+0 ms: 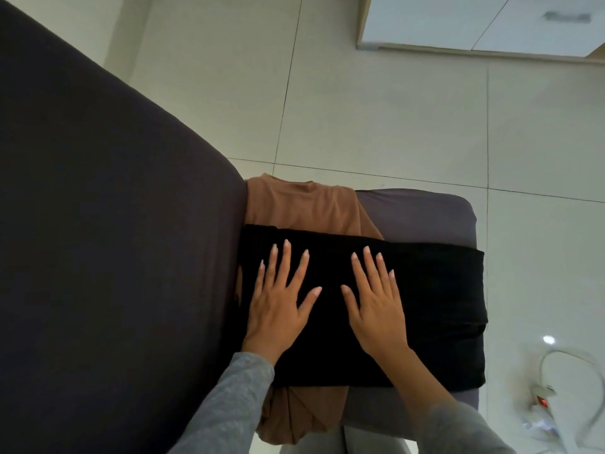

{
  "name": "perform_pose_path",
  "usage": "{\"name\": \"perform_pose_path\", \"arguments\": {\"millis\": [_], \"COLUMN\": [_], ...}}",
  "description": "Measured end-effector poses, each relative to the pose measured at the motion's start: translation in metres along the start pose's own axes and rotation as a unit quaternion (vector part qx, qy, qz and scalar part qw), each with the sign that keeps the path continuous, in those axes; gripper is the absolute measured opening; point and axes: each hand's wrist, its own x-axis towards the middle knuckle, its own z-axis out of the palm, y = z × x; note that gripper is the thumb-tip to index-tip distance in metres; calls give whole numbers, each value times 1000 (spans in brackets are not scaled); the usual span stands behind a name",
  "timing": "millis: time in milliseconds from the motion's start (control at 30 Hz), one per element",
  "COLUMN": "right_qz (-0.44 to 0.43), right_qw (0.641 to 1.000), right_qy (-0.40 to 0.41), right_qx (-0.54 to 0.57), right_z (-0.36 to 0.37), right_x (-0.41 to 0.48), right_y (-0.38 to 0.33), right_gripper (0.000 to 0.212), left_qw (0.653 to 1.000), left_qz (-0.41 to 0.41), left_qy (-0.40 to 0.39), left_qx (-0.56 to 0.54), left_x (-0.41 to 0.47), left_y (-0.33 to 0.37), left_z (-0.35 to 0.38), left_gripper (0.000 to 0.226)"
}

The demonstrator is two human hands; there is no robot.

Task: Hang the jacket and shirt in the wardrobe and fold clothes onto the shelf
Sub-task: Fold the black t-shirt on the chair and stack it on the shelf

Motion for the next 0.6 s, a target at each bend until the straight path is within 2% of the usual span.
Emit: {"name": "perform_pose_path", "arguments": {"millis": [100,200,367,600], "right_qz": [16,28,49,95], "right_qw": [1000,1000,998,995], "right_qy": [-4,1,20,27], "right_qx": [-20,3,21,-26], "right_z": [-2,-5,-9,-19], "right_x": [6,6,-6,-35], "right_y": [5,6,18,70], "right_gripper": [61,60,57,56], "left_qw": [999,998,996,991], "left_qz": [-42,-64,-84,-118], "left_qy": [-9,-5,10,44], "left_qx": [-11,-11,0,49], "left_x": [2,2,2,3], "left_y": [-6,-3,2,18], "left_z": [-2,-4,-4,2], "left_gripper": [83,88,84,72]}}
